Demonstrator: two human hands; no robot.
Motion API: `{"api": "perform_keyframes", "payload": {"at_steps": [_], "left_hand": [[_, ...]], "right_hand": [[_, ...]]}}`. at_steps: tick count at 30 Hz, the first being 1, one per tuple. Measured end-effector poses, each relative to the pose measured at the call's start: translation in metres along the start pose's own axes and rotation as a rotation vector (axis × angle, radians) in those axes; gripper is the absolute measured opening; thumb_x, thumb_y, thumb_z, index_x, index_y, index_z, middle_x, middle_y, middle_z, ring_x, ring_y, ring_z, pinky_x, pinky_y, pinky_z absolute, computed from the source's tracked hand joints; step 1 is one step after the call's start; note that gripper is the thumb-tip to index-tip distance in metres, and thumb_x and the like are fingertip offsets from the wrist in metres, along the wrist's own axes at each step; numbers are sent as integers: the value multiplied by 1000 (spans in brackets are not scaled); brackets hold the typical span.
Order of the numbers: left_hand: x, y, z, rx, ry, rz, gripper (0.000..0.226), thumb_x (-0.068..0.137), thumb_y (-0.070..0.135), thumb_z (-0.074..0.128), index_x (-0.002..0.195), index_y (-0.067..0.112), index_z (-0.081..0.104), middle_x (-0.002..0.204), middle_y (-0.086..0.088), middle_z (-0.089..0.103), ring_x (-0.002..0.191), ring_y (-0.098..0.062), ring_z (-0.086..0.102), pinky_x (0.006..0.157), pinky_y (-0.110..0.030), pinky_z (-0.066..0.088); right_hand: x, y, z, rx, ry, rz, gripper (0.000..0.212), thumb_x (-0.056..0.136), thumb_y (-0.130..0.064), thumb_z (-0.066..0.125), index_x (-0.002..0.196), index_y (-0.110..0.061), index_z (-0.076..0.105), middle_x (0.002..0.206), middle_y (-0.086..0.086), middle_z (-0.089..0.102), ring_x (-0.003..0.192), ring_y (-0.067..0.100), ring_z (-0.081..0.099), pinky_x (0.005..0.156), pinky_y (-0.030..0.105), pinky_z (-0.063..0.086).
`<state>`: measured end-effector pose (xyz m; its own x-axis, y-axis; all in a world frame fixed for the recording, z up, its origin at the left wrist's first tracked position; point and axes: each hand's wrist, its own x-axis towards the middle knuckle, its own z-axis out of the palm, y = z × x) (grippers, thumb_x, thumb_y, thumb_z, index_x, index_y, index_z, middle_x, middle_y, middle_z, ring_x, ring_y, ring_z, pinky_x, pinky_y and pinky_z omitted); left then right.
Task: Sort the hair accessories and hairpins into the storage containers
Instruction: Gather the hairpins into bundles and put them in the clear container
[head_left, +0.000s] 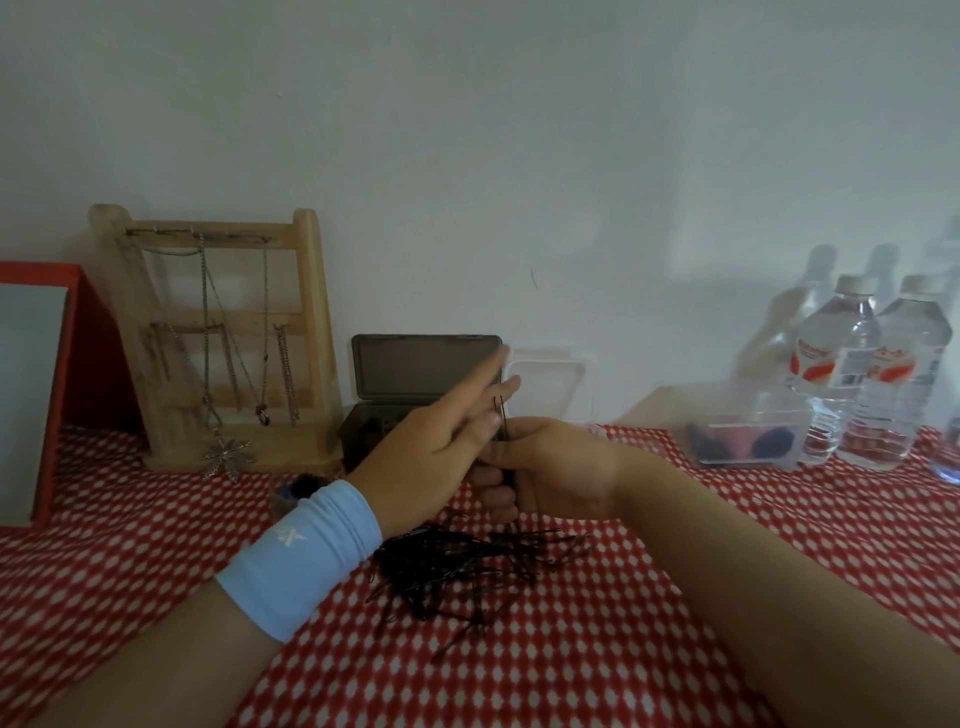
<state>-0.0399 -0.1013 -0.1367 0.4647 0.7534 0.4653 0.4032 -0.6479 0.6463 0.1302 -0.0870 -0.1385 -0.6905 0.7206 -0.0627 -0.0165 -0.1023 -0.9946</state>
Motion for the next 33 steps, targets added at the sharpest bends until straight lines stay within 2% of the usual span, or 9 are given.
{"api": "perform_keyframes", "payload": {"at_steps": [3,7,12,14,16,24,27,31,33], "left_hand": [[3,-5,-1,100,8,5,39,102,38,37,138,49,33,149,20,39,136,12,31,118,-23,24],[3,-6,-2,103,-29,-20,40,101,39,35,139,36,46,149,24,34,136,14,27,113,-7,16],[9,2,6,-863,219,-400,49,100,48,35,142,24,45,122,-1,66,105,-14,66,92,-34,53],[9,8,10,-1146,129,-602,60,99,51,35,135,4,48,112,-16,69,98,-27,68,87,-41,54],[6,15,12,-1349,38,-732,70,98,54,38,127,-9,49,123,-30,61,115,-39,61,100,-48,46],[13,22,17,-1834,142,-602,71,101,39,40,138,-20,30,132,-41,47,128,-48,45,109,-53,33],[19,24,12,-1716,107,-622,70,100,40,42,139,-17,32,130,-39,50,127,-47,47,112,-52,32],[30,32,-2,-1025,-73,-747,57,100,44,41,140,3,38,119,-28,64,111,-38,63,101,-47,46],[39,32,-7,-667,-22,-680,42,103,35,41,133,7,47,113,-19,68,103,-29,67,94,-41,51]], "right_hand": [[-1,-2,0,-18,17,1,19,106,-15,38,92,-14,50,71,-1,44,61,11,39,58,23,37],[-2,-3,-1,-33,20,-19,20,107,-12,37,94,-13,52,73,1,43,62,12,41,59,24,40],[3,-9,-2,143,138,-211,22,106,-11,36,91,-15,53,70,-1,43,61,13,40,57,25,37],[6,-13,-4,241,235,-343,23,107,-10,34,92,-15,51,69,-1,43,59,13,40,56,26,36],[9,-15,-8,230,325,-432,22,107,-9,32,93,-15,48,69,-1,42,59,14,40,57,27,37],[4,-14,-7,-166,482,-416,18,107,-12,38,100,-13,54,72,1,53,69,14,54,67,22,48],[2,-16,-11,-182,468,-382,17,107,-14,39,100,-15,54,70,-1,53,67,12,56,66,22,48],[-7,-29,-35,-144,462,-358,15,107,-14,38,101,-14,51,66,-2,45,59,15,48,64,32,49],[-13,-32,-53,-351,540,-273,11,107,-16,38,110,-13,49,70,-1,46,57,12,44,57,28,44]]}}
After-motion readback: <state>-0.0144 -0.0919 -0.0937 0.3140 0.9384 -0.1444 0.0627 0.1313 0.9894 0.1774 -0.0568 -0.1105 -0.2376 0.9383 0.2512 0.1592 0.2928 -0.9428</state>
